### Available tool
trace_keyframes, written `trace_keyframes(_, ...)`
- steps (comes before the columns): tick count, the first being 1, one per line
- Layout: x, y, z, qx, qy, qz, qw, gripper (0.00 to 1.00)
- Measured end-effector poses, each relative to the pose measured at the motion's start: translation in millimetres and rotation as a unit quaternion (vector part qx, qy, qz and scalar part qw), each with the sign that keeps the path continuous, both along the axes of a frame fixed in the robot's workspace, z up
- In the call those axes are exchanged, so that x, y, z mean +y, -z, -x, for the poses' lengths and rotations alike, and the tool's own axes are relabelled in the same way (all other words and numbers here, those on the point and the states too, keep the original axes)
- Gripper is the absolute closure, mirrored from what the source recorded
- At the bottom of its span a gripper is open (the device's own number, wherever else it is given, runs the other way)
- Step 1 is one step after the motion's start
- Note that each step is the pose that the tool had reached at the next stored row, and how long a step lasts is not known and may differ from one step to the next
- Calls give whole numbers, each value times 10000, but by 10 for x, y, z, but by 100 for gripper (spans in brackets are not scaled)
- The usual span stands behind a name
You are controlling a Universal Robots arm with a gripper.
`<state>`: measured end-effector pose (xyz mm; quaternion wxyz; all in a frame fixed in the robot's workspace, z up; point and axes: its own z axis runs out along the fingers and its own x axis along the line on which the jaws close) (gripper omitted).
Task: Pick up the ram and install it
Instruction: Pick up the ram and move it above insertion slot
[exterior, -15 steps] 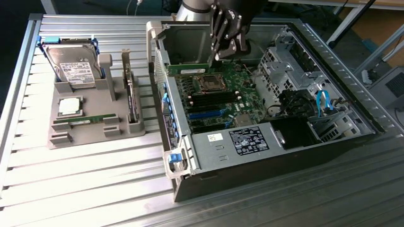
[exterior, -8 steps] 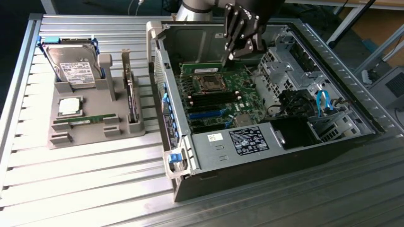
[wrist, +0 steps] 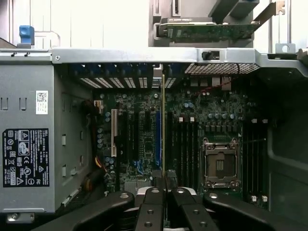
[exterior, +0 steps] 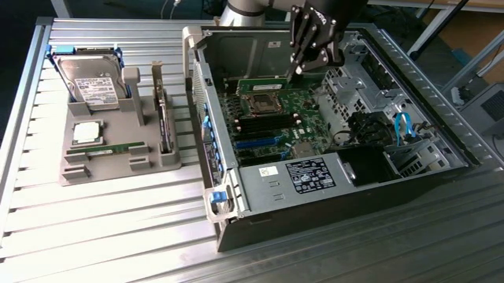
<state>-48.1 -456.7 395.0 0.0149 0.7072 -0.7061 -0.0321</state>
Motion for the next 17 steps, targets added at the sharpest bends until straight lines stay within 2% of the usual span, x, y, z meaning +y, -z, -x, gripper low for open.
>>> trace_keyframes(12,0,0,-292,12,-29,0,10000,88)
trace_keyframes(17,0,0,-313,13,-34,0,10000,88)
